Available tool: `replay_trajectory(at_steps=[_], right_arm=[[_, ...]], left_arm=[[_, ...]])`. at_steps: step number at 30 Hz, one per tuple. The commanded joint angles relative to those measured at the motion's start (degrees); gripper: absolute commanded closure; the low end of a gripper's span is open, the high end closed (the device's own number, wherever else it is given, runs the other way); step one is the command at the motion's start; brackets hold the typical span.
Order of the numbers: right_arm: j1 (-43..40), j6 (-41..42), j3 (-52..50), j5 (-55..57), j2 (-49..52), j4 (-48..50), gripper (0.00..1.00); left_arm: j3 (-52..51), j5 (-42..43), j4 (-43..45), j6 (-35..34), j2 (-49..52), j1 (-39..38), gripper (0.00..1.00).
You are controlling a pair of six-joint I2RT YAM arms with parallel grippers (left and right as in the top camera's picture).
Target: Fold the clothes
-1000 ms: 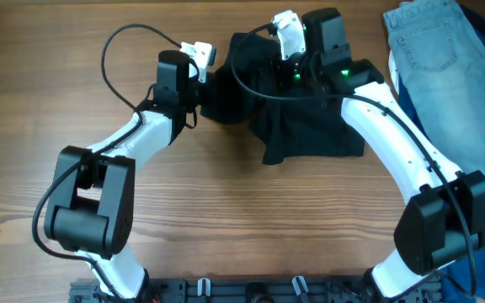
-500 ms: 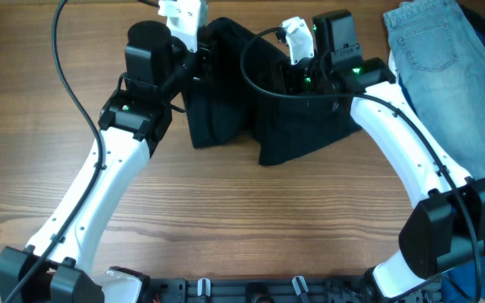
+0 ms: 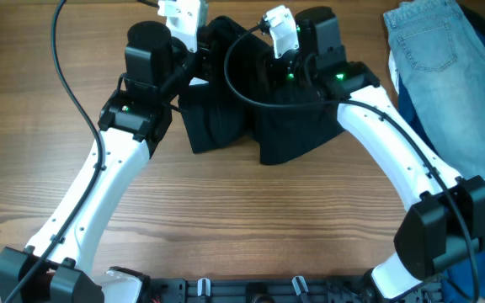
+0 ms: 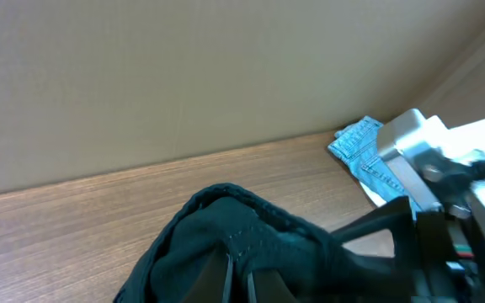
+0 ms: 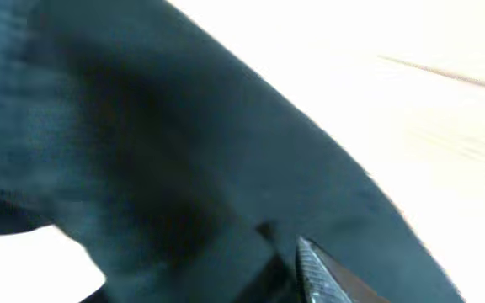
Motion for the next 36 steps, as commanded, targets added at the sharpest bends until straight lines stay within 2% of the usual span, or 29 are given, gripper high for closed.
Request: replay_trajectory(at_steps=[1, 9, 12, 18, 23, 31, 36], right_arm=[[-1.9, 1.2, 0.7, 11.6, 2.1, -1.6, 0.54], [-11.3, 1.7, 0.3, 12.2, 3.1, -4.2, 0.55], [-14.4, 1.0, 0.3, 6.4, 5.2, -4.9, 0.55], [-13.0, 0.8, 0.3, -1.6, 8.8, -6.4, 0.55], [-11.7, 2.3, 0.3, -2.3, 12.3, -11.3, 0.55], [-11.8, 4.0, 0.3, 2.0, 14.2, -19.8, 0.54], [-13.6, 8.2, 0.3, 13.7, 14.4, -19.6, 0.56]], left_arm=[[1.5, -0.4, 0.6, -0.3, -1.1, -0.2, 0.96], [1.5, -2.7, 0.2, -0.4, -1.5, -0.2, 0.96], [1.5, -2.9, -0.9, -0.4, -1.5, -0.2, 0.96], [1.5, -2.9, -1.1, -0.4, -1.5, -0.2, 0.96], [1.5, -2.9, -1.1, -0.4, -1.5, -0.2, 0.96], [1.5, -2.9, -2.4, -0.4, -1.5, -0.2, 0.96], [1.5, -2.9, -2.4, -0.3, -1.5, -0.2, 0.96]])
